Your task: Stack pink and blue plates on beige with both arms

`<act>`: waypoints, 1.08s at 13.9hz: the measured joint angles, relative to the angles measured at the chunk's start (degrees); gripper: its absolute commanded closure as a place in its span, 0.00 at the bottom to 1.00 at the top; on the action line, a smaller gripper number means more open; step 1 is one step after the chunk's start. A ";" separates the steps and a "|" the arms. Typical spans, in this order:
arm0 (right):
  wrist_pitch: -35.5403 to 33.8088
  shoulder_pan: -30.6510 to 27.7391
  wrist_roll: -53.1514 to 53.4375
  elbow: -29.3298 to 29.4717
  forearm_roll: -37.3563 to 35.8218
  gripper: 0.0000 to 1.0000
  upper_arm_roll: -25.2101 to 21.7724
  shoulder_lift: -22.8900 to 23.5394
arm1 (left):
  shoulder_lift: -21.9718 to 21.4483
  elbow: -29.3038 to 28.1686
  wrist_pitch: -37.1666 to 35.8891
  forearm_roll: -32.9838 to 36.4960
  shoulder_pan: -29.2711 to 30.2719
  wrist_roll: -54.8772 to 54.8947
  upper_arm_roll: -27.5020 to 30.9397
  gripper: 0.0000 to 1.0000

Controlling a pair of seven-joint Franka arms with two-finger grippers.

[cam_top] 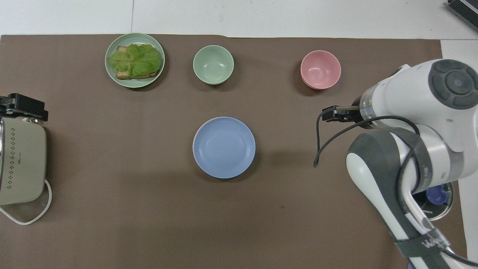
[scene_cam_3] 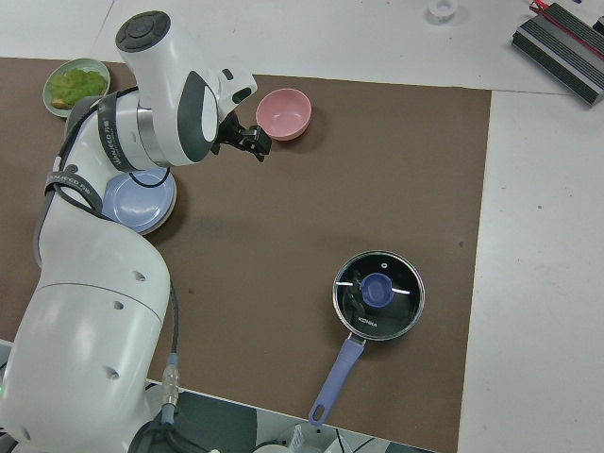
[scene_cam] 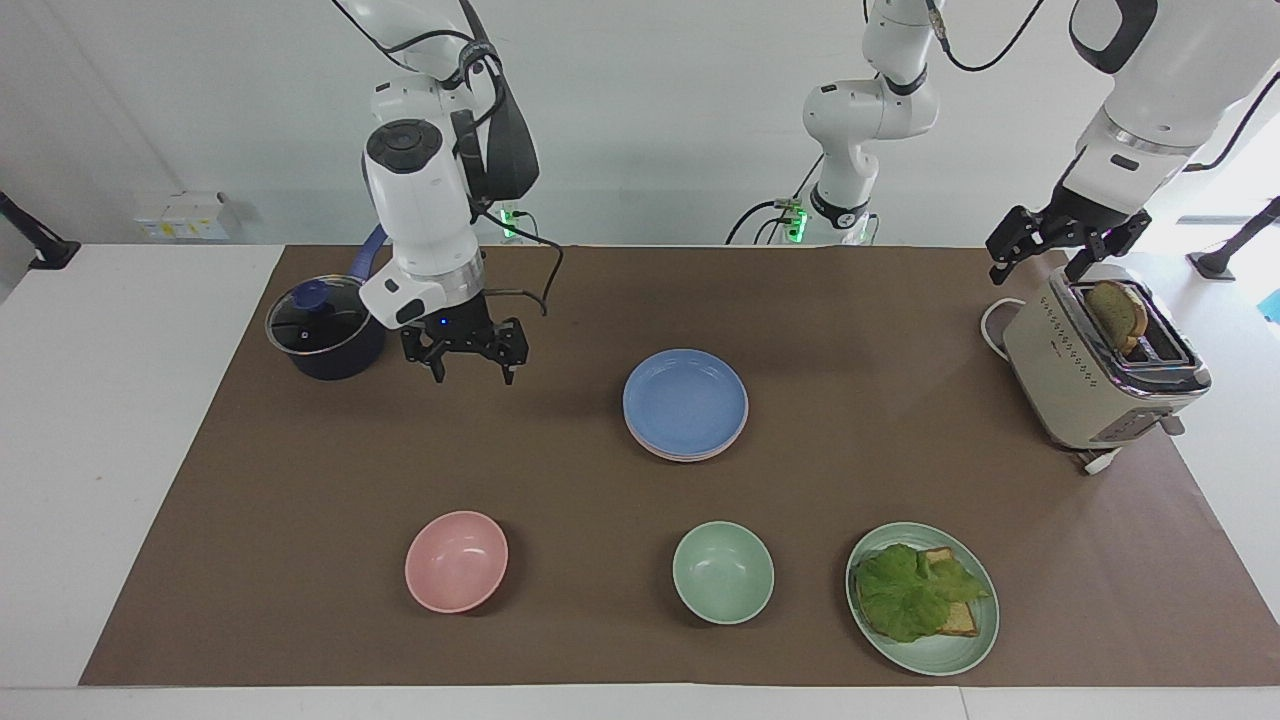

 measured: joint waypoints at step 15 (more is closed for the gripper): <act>-19.23 -9.87 -7.64 12.90 0.23 0.00 0.26 -6.66 | 0.00 0.00 0.00 0.00 0.00 0.00 0.00 0.00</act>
